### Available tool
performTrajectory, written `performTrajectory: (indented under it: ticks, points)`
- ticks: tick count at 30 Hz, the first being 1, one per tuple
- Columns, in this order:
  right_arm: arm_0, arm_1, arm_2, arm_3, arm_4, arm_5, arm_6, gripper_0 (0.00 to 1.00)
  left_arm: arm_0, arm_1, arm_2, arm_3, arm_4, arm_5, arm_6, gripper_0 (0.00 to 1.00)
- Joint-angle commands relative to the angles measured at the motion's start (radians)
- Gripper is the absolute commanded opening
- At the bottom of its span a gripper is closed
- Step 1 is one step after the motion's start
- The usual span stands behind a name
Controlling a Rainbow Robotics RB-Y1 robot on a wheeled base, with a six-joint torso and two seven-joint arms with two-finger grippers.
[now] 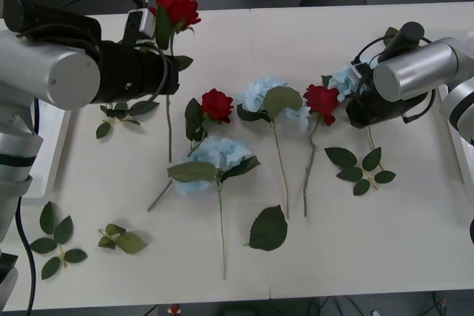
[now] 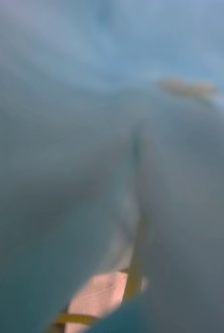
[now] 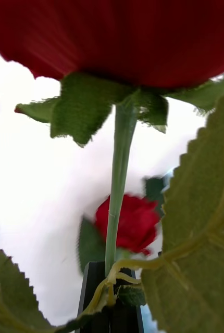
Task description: Place the red flowers into the right box and the blue flowers into the left box. If a person shows an open palm, hand one flower to the person first, then continue sorting.
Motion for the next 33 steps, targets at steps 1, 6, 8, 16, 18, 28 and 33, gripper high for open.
performTrajectory:
  ticks: [1,6,8,16,18,28,33]
  points:
    - [-0.003,0.034,-0.034,0.013,0.032,-0.010,-0.032,0.00,-0.034,-0.016,0.057,-0.148,0.020,-0.020,0.202,0.00]
    - [-0.001,0.039,-0.048,0.023,0.035,-0.014,-0.029,0.00,0.016,-0.114,0.055,-0.289,-0.069,-0.022,0.361,0.00]
    - [-0.001,0.039,-0.054,0.023,0.035,-0.011,-0.026,0.00,0.032,-0.157,0.035,-0.323,-0.113,-0.042,0.410,0.00]
    - [-0.034,-0.004,-0.248,0.021,-0.074,0.107,0.098,0.00,0.107,-0.291,-0.124,-0.329,-0.320,-0.282,0.545,0.00]
    - [-0.048,-0.033,-0.376,0.023,-0.132,0.187,0.206,0.00,0.122,-0.317,-0.178,-0.315,-0.385,-0.356,0.545,0.00]
    - [-0.032,-0.133,-0.440,0.024,-0.206,0.306,0.310,0.00,0.142,-0.426,-0.351,-0.241,-0.653,-0.558,0.571,0.00]
    - [-0.026,-0.129,-0.399,0.061,-0.228,0.257,0.312,0.00,0.142,-0.455,-0.388,-0.223,-0.753,-0.574,0.597,0.00]
